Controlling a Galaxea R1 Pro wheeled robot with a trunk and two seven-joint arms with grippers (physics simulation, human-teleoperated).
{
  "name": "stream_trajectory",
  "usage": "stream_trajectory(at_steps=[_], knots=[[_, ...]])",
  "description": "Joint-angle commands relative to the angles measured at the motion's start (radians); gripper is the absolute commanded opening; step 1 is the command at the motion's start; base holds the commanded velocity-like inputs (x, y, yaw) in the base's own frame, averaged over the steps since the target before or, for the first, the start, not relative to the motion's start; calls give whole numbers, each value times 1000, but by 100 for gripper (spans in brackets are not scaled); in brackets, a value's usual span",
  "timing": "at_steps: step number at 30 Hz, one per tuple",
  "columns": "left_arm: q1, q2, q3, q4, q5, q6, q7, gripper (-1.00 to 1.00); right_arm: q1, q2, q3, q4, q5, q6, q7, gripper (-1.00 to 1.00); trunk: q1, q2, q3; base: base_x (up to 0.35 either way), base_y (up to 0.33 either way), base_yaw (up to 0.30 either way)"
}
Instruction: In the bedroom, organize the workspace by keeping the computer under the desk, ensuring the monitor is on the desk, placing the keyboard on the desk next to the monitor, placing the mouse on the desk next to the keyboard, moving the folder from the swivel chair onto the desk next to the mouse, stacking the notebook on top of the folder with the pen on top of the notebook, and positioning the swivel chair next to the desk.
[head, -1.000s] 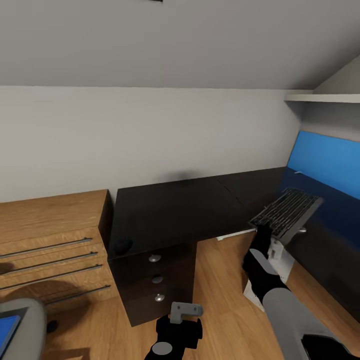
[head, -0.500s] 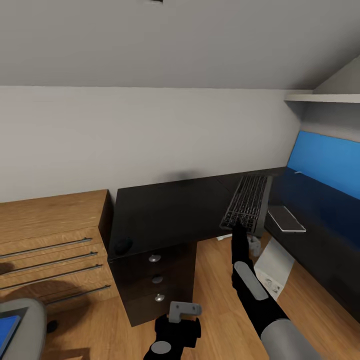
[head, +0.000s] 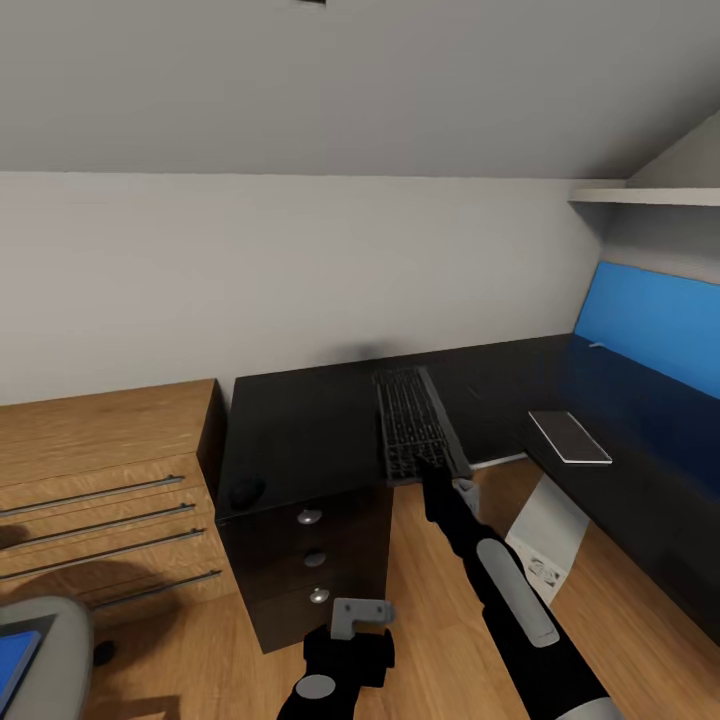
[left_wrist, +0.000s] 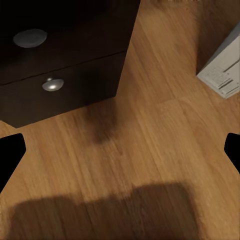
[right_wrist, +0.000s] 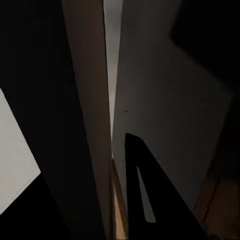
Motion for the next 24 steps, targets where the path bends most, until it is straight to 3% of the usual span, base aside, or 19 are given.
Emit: stream_trajectory(at_steps=[1,3,4,7,20,24], knots=[[-1,0,-1,-1,8,2,9,100,0,0,-2,-2,-2,27,-5,-100,0,-1,-1,0,0,0],[-1,1,2,-1,8,2,9,100,0,-6,-3,-3,-1,49,-4,-100,0,-1,-1,0,0,0],[-1,1,14,-2,8,2,9,100,1,-25,-3,-4,-2,62,-3,-100,0,-1,-1,0,0,0],[-1,2,36,-5,8,2,8,100,2,-45,-1,-6,-5,70,-2,-100,0,-1,-1,0,0,0],[-1,9,44,-7,8,2,8,100,2,-48,1,-5,-6,72,-1,-100,0,-1,-1,0,0,0],[-1,9,83,-6,8,1,8,100,2,-45,1,-1,-4,64,21,-100,0,-1,-1,0,0,104]])
